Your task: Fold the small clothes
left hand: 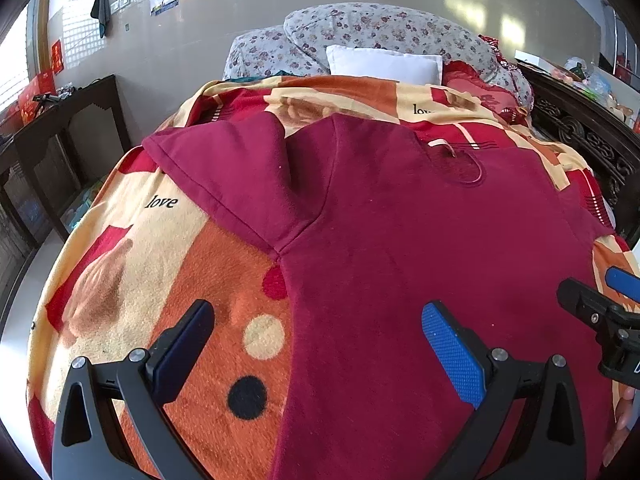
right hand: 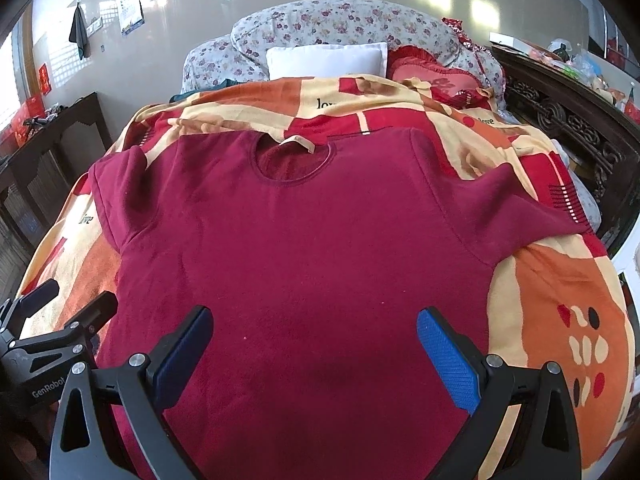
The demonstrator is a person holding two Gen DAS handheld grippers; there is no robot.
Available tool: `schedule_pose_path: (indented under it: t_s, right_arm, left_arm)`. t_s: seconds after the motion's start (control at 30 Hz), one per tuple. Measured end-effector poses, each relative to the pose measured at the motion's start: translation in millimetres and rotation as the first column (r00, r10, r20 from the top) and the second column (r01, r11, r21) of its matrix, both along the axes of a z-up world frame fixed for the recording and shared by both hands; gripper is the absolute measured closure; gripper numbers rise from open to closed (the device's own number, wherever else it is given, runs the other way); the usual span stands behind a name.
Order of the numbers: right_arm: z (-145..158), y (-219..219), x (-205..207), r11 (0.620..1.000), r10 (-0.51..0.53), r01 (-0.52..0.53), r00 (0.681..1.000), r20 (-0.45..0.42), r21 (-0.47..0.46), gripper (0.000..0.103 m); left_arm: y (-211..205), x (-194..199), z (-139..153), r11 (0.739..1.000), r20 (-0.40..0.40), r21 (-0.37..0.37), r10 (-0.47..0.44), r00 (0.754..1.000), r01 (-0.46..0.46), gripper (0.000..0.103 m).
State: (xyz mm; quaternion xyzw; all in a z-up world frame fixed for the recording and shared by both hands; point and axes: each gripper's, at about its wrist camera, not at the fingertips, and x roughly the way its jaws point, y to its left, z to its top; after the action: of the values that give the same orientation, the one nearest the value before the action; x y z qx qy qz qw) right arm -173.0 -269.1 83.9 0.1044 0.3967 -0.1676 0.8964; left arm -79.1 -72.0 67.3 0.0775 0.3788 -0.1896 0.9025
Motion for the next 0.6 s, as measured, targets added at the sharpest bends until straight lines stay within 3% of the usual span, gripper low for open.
schedule_pose_path:
  t_s: [0.37,0.6]
  right_arm:
    - [-10.9,7.1,22.7,1.0,0.027,-0.027,0.999,-0.017,0.002,0.0]
    - [-23.1,16.2,39.9,0.997,0.076,-0.075,0.997,-0.033,0.03,0.0]
  left_arm:
    - [16.9,31.4,-2.1,0.999,-0.015,0.014,0.044,0.999,-0.044,0.0]
    - [57.7,93.8,6.1,0.984,-0.006,0.014,0.175,0.984,-0.175,0.0]
